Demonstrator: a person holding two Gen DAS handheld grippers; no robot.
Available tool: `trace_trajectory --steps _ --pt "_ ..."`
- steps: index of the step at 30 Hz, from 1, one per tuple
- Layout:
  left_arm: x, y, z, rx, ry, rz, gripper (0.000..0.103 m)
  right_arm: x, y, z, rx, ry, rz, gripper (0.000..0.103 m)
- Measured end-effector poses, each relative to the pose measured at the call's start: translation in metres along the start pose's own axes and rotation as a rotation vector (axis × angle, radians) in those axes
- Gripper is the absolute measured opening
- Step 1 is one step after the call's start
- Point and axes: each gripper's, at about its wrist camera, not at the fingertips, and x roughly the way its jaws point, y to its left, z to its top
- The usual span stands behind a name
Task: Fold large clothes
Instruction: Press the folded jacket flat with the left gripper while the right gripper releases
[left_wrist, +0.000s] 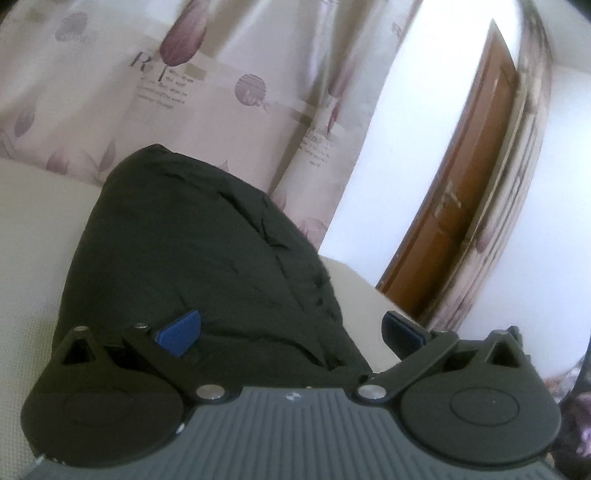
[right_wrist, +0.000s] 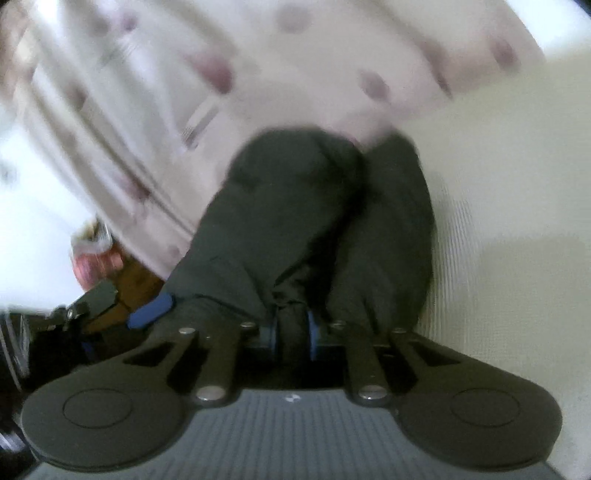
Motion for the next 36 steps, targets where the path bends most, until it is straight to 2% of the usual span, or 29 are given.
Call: trace_trajectory --steps 2,5,8,9,10,11,13,16,18,20,21,22,25,29,32,36 --pt "0.003 -0.004 -0.004 0.036 0.018 0.012 0.103 0.000 -0.008 0.001 0.056 0.002 0.027 0.015" --pt "0.006 -0.003 -0.010 0.052 0.035 0.011 0.103 -0.004 -0.003 0.013 0.042 0.038 0.024 0.016" --pt "0.006 0.001 -0.012 0.021 0.032 -0.001 0.103 -0.015 0.014 0.031 -0.006 0.031 -0.019 0.029" --pt "0.005 0.002 -0.012 0.016 0.030 -0.003 0.103 -0.020 0.020 0.038 -0.036 0.009 -0.037 0.039" --pt "0.006 0.002 -0.012 0.016 0.029 -0.005 0.103 -0.022 0.027 0.048 -0.069 -0.017 -0.061 0.057" --pt "0.005 0.002 -0.012 0.019 0.028 -0.006 0.103 -0.022 0.027 0.048 -0.069 -0.017 -0.061 0.069" --pt "0.005 0.002 -0.014 0.027 0.029 -0.008 0.103 -0.018 0.041 0.070 -0.119 -0.040 -0.137 0.089" --pt "0.005 0.001 -0.016 0.036 0.033 -0.010 0.103 0.009 0.061 0.096 -0.192 -0.029 -0.214 0.088" --pt "0.004 0.000 -0.018 0.040 0.040 -0.010 0.103 0.035 0.070 0.109 -0.237 -0.016 -0.301 0.088" --pt "0.004 0.000 -0.020 0.041 0.041 -0.009 0.103 0.057 0.071 0.115 -0.261 0.005 -0.317 0.086" --pt "0.004 0.001 -0.020 0.043 0.042 -0.009 0.103 0.068 0.071 0.116 -0.275 0.017 -0.320 0.064" --pt "0.004 0.001 -0.019 0.045 0.043 -0.009 0.103 0.078 0.074 0.115 -0.305 0.038 -0.335 0.034" --pt "0.005 0.002 -0.020 0.052 0.048 -0.019 0.103 0.095 0.079 0.104 -0.422 0.068 -0.425 0.021" --pt "0.006 0.003 -0.023 0.056 0.058 -0.051 0.103 0.107 0.060 0.081 -0.533 0.109 -0.495 0.017" --pt "0.007 0.007 -0.024 0.033 0.063 -0.053 0.103 0.112 0.050 0.083 -0.441 0.125 -0.458 0.017" --pt "0.009 0.011 -0.022 0.020 0.067 -0.054 0.103 0.103 0.068 0.103 -0.393 0.136 -0.455 0.020"
